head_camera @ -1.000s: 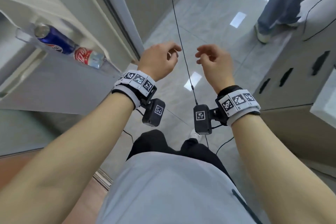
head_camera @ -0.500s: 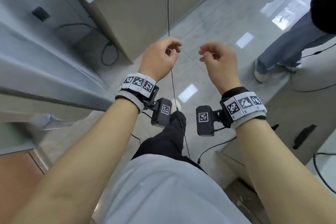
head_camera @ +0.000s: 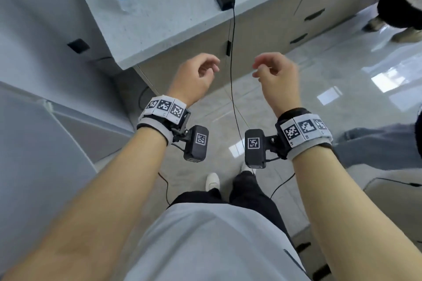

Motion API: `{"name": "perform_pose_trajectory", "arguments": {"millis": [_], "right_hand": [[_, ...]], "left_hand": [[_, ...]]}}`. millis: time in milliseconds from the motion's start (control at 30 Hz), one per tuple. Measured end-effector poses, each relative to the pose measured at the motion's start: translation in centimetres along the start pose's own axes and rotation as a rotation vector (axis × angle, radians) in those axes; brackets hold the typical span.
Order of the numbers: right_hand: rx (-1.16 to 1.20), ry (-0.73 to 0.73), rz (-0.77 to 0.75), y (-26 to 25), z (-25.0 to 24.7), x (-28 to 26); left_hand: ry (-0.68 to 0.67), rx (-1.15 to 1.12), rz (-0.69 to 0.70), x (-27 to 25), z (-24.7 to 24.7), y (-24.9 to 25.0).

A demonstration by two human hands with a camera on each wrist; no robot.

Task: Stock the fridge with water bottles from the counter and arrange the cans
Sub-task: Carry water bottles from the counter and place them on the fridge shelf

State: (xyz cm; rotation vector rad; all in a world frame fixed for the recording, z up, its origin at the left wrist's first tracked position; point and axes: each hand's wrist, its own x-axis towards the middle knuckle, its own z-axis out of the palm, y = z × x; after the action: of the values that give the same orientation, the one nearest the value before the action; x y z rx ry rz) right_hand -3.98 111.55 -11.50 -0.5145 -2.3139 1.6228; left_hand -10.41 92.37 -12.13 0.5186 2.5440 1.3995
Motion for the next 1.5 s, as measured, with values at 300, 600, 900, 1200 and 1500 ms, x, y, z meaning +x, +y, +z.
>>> {"name": "perform_pose_trajectory", "arguments": {"millis": [300,600,900,1200,1500], "right_hand": [[0.123,-0.263,-0.01,0.4,4.5,18.9],[0.072,-0.605,-0.083,-3.5,14.1,33.5],[-0.025,-0.61,-0.243,-10.8,27.4,41.2],[-0.164,-0.672,-0.097,-8.2,36.9,42.6],[-0.169,-0.755,-0.077,-7.8,37.5,43.3]], "left_hand": [[0.11,0.064,-0.265,13.1,-1.6,-2.0],[0.377,0.018,-0.459,20.1,-8.0,-3.6],[0.458,-0.072,-0.565,23.2,-15.4,-10.8],[0.529,-0.138,-0.681,21.4,-19.1,-19.0],[0.673,-0.214,-0.659,23.8,-20.6,-19.6]]}}
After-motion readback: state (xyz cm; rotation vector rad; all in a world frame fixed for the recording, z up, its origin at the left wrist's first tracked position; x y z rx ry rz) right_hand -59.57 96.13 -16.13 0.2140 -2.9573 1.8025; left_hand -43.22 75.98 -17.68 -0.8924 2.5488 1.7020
